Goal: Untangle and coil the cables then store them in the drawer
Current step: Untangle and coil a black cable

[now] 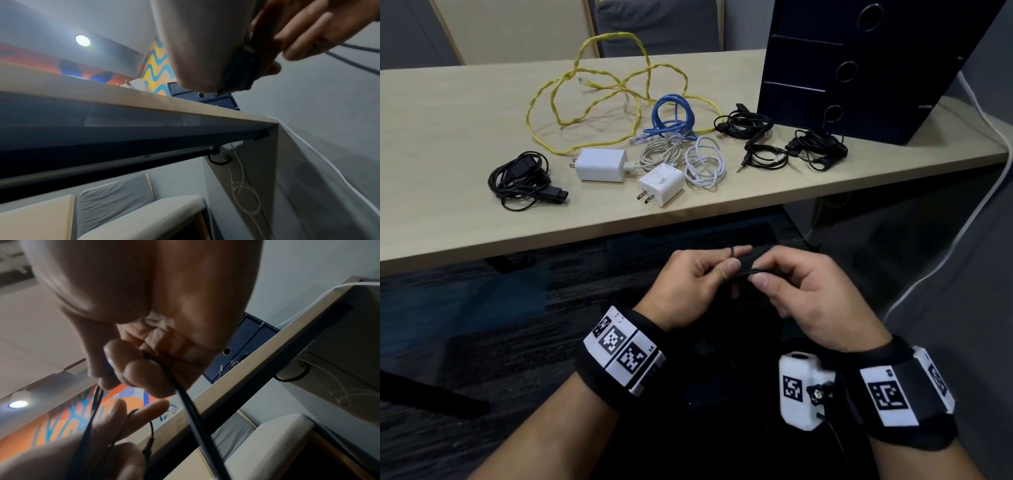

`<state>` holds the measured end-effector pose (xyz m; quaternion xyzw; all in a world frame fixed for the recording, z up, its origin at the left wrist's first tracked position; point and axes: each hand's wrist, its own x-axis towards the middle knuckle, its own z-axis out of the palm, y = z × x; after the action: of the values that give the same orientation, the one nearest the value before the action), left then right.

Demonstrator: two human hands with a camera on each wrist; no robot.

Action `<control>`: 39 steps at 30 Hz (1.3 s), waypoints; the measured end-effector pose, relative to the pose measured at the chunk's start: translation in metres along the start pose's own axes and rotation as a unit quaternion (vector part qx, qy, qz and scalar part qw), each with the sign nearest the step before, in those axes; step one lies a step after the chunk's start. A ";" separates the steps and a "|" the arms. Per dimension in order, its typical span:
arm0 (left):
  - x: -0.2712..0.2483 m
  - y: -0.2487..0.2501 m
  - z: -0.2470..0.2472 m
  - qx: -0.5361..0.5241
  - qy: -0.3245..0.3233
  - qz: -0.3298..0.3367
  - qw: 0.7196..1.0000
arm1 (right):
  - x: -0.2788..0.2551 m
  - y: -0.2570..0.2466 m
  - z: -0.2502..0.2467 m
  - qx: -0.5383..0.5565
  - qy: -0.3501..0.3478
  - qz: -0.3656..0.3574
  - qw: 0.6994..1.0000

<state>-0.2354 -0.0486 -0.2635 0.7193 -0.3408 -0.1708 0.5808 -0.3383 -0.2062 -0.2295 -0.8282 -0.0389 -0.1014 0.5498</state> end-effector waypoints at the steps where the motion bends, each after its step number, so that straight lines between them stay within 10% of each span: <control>1: 0.000 0.003 0.000 0.001 -0.022 0.001 1.000 | 0.001 -0.002 -0.001 0.004 0.012 -0.009 1.000; 11: -0.013 0.011 0.008 -0.280 -0.111 -0.042 0.953 | 0.021 0.008 -0.016 -0.081 0.157 -0.039 0.984; 17: -0.014 0.026 0.002 -0.440 -0.114 -0.013 0.891 | 0.023 0.030 0.000 -0.023 0.122 -0.004 0.992; 31: 0.007 0.030 0.004 -0.496 0.159 -0.011 0.854 | -0.003 0.041 0.050 -0.082 -0.050 0.071 0.993; 39: 0.016 0.014 0.007 -0.353 0.290 0.029 0.889 | -0.010 0.014 0.040 -0.114 -0.139 0.049 0.982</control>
<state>-0.2325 -0.0653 -0.2496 0.4742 -0.0953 -0.0465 0.8740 -0.3410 -0.1745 -0.2598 -0.8924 -0.0625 0.0384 0.4452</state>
